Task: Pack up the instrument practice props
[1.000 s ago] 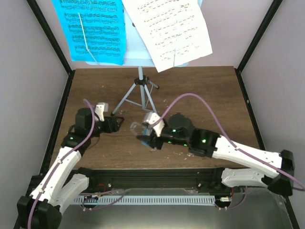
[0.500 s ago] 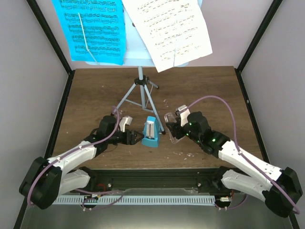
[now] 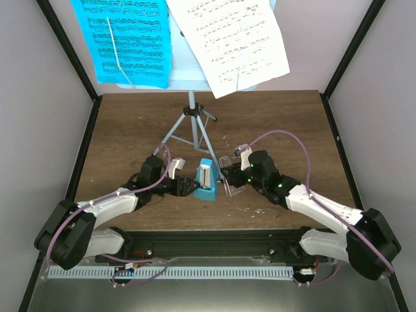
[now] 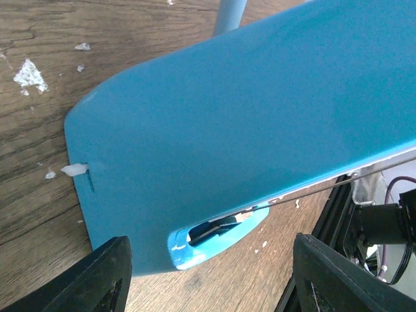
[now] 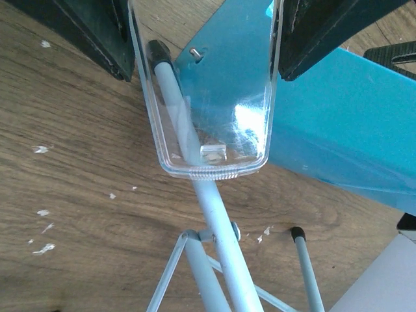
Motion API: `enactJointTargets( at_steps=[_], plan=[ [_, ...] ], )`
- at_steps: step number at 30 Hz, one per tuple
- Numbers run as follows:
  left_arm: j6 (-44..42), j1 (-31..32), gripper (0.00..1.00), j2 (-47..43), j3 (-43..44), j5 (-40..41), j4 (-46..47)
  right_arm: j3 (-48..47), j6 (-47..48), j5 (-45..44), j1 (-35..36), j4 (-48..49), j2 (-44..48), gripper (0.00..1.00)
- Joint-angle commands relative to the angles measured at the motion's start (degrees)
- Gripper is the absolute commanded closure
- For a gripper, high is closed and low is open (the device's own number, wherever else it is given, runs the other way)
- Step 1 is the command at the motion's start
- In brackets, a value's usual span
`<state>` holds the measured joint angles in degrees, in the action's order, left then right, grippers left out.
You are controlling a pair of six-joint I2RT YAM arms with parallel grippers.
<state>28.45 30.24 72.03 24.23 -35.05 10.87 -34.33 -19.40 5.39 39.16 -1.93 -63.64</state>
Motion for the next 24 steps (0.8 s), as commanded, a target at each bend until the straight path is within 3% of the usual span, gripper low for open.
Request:
enactJointTargets(
  at_steps=[1,14,24],
  plan=[
    [-0.8,0.5,0.31,1.2,0.6,-1.5,3.8,-1.3,-1.3,2.6,-0.3,4.6,-2.3,0.48],
    [1.1,3.0,0.33,2.8,1.9,-2.8,3.8,-3.1,-0.6,3.1,-0.4,9.2,-7.4,0.48],
    [4.2,8.8,0.33,4.2,2.0,-0.6,6.8,-3.3,-0.3,2.0,-0.4,12.9,-9.7,0.48]
  ],
)
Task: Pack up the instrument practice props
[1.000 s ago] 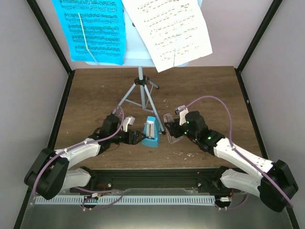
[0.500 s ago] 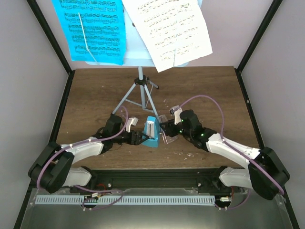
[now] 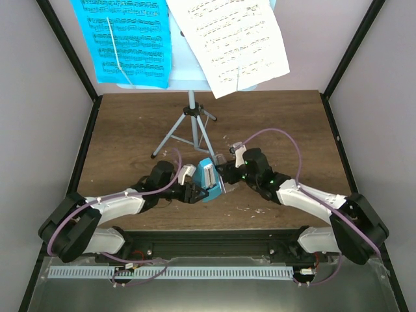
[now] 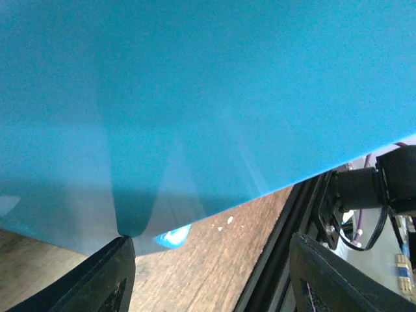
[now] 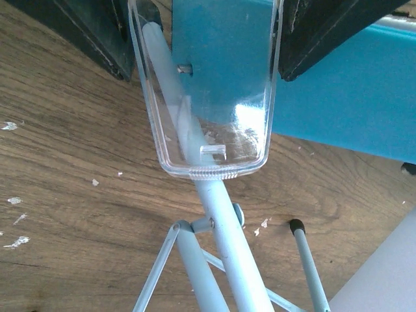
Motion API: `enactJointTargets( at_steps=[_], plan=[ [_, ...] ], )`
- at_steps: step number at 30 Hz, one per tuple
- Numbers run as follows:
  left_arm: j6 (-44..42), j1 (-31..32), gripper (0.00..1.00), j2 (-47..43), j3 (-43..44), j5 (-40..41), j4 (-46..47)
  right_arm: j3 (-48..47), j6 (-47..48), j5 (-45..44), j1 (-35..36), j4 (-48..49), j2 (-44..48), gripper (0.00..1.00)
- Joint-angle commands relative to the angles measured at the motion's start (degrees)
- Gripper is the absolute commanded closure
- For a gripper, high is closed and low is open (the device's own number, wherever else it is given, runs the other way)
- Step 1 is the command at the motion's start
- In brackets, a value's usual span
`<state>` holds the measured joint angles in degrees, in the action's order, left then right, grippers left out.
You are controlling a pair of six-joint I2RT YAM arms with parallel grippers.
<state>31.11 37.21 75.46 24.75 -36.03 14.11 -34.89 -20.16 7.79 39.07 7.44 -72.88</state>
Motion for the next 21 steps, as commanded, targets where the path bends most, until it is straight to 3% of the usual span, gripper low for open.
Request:
enactJointTargets(
  at_steps=[1,7,13,21],
  plan=[
    [1.6,2.2,0.33,0.8,1.6,0.6,3.8,-2.7,0.6,-1.0,-0.3,3.5,-0.3,0.48],
    [-1.3,2.2,0.33,-3.0,2.8,7.4,-2.9,-2.3,1.7,-5.3,-0.3,1.3,3.0,0.48],
    [-3.1,2.2,0.33,-16.7,2.6,14.3,-6.5,-0.8,0.8,-5.1,-0.3,0.0,11.8,0.48],
    [4.0,2.9,0.34,-25.4,7.1,9.2,-4.6,1.4,-3.8,6.7,-0.3,10.5,20.2,0.47]
  ],
)
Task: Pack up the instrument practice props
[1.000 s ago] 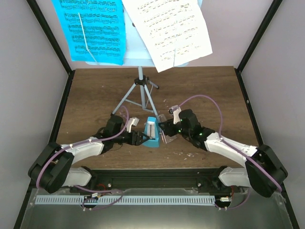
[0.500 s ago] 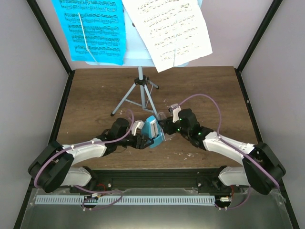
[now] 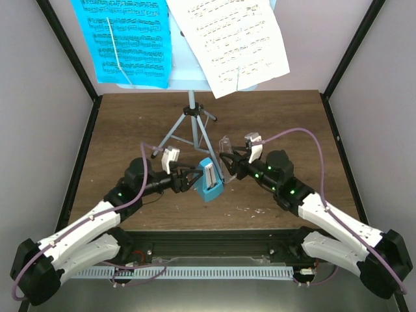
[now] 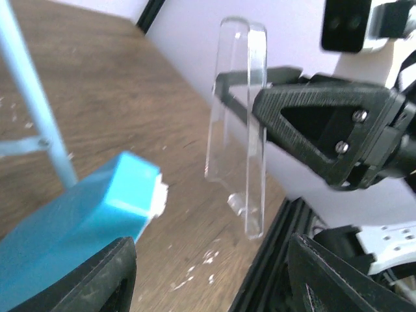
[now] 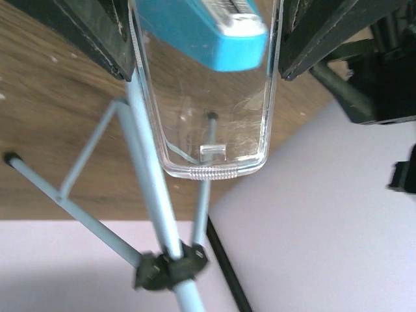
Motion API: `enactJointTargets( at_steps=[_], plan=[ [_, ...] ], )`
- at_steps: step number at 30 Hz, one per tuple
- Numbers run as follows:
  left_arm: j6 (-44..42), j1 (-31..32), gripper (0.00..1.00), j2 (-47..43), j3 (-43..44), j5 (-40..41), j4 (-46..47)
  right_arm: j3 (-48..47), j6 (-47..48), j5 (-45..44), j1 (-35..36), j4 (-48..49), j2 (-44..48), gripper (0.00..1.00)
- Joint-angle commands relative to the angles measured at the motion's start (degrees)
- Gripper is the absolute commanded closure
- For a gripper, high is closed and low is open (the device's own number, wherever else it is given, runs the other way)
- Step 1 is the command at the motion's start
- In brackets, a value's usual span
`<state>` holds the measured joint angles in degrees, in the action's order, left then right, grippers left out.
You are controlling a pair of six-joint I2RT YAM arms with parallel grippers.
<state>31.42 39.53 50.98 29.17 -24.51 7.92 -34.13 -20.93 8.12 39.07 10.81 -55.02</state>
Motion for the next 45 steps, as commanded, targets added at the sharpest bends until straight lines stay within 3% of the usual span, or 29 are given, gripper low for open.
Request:
enactJointTargets(
  at_steps=[1,7,15,31,34,37,38,45],
  plan=[
    [4.4,0.8,0.34,-0.6,3.3,-3.0,1.7,0.5,-3.8,7.7,-0.2,8.4,2.7,0.47],
    [6.7,2.3,0.38,4.0,5.1,-9.7,5.4,0.7,-6.8,13.3,-0.2,14.7,3.3,0.47],
    [8.0,8.8,0.40,8.8,6.8,-12.4,14.9,1.3,-7.8,14.0,-0.2,15.8,3.2,0.48],
    [9.1,8.9,1.00,10.6,6.7,-11.7,17.0,2.5,-7.9,14.1,-0.2,15.9,4.6,0.46],
    [8.4,8.9,1.00,10.4,6.5,-11.7,16.3,2.1,-6.5,15.6,-0.2,14.4,4.7,0.35],
    [6.3,8.9,1.00,9.7,6.1,-11.9,14.7,0.9,-5.1,15.1,-0.3,10.5,5.8,0.06],
    [5.6,8.9,1.00,9.3,5.8,-11.9,14.2,0.4,-4.6,15.2,-0.4,9.2,6.2,0.01],
    [-0.1,8.9,1.00,7.7,6.6,-19.3,10.1,-8.2,-0.4,32.1,-5.2,-2.7,4.4,0.00]
  ],
)
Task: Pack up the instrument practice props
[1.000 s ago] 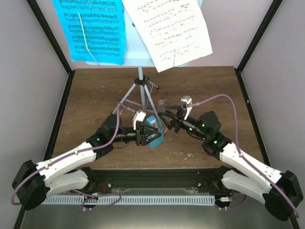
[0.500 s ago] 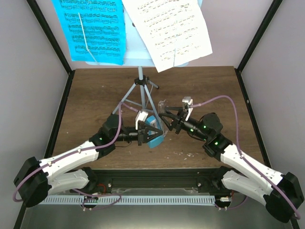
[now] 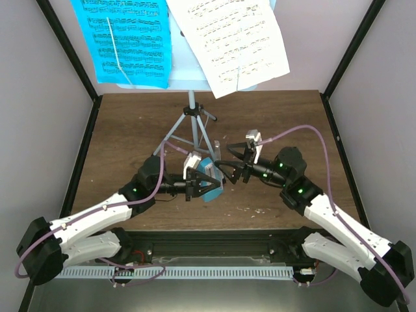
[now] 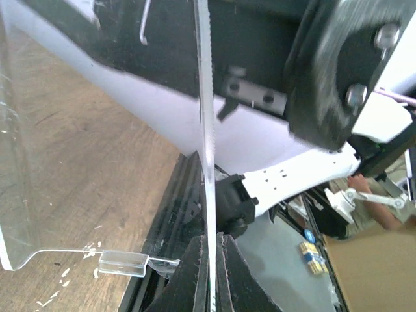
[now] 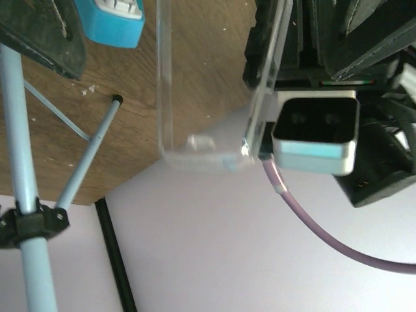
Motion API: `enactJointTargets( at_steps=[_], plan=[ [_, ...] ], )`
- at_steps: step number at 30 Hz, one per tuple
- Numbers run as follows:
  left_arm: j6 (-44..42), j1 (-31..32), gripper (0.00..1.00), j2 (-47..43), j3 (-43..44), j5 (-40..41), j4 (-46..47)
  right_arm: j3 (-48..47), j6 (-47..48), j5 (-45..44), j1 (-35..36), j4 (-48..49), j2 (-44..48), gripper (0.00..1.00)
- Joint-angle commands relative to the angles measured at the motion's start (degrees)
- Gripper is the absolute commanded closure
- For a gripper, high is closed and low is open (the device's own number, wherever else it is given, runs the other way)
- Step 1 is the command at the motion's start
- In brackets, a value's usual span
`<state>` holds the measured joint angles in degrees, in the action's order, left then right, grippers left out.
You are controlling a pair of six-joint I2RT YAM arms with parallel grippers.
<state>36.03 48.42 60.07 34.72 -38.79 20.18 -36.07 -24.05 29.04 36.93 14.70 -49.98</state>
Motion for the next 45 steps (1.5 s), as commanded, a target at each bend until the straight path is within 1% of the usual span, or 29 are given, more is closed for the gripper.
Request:
enactJointTargets(
  at_steps=[1,5,9,12,14,17,20,31,39,42,43,45],
  plan=[
    [-5.0,0.0,1.00,-1.5,1.1,-6.0,-2.3,-6.9,2.4,14.2,-4.3,-6.9,-1.1,0.00],
    [-6.0,0.0,1.00,-1.4,1.8,-9.5,-3.1,-8.4,1.4,23.9,-8.4,-7.0,-1.8,0.00],
    [-6.5,0.0,1.00,-0.9,2.5,-12.2,-3.8,-11.5,1.2,30.7,-8.8,-8.2,-4.8,0.00],
    [-6.5,0.0,1.00,-1.3,2.3,-12.7,-3.3,-12.8,1.1,30.1,-8.8,-9.2,-6.3,0.00],
    [-6.8,0.1,1.00,-1.4,2.4,-12.8,-3.8,-13.2,1.1,29.9,-8.8,-9.8,-6.6,0.02],
    [-6.9,0.1,1.00,-1.4,2.4,-13.2,-4.6,-13.2,0.1,32.1,-8.8,-9.1,-7.2,0.10],
    [-7.2,0.1,1.00,-1.3,2.4,-13.3,-5.0,-13.2,-0.8,34.0,-8.8,-8.6,-7.8,0.16],
    [-7.5,0.1,1.00,-0.6,3.0,-13.0,-5.4,-11.7,-1.3,33.6,-8.7,-8.0,-8.0,0.41],
    [-7.3,0.1,1.00,-0.2,3.2,-12.6,-5.1,-10.4,0.0,32.3,-8.6,-7.6,-7.5,0.51],
    [-7.6,0.1,1.00,-0.3,3.1,-11.0,-5.7,-9.6,0.7,31.4,-8.6,-7.1,-6.6,0.55],
    [-7.6,0.0,0.94,-0.5,3.2,-9.7,-6.5,-9.2,1.0,31.0,-8.6,-6.8,-6.2,0.56],
    [-9.2,0.1,0.75,-1.2,3.9,-5.5,-10.8,-8.6,2.0,29.5,-8.6,-6.9,-5.2,0.59]
  ],
)
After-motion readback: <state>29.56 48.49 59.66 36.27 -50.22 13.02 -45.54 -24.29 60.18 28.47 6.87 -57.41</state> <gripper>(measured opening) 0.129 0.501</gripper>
